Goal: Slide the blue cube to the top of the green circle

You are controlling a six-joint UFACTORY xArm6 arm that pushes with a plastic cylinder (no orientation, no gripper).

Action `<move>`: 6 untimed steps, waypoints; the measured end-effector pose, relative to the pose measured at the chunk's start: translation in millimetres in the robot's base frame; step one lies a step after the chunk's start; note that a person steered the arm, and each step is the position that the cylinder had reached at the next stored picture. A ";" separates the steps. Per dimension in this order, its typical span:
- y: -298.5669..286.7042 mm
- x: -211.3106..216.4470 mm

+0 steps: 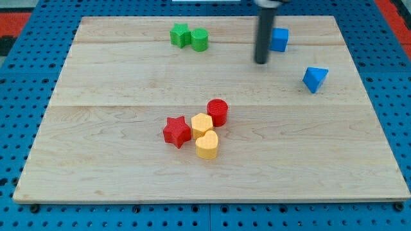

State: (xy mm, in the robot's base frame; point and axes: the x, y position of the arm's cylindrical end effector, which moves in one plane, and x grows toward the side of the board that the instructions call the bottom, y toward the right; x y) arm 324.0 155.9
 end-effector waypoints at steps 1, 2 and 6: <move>23.3 -43.2; -25.2 -50.0; -123.7 -78.5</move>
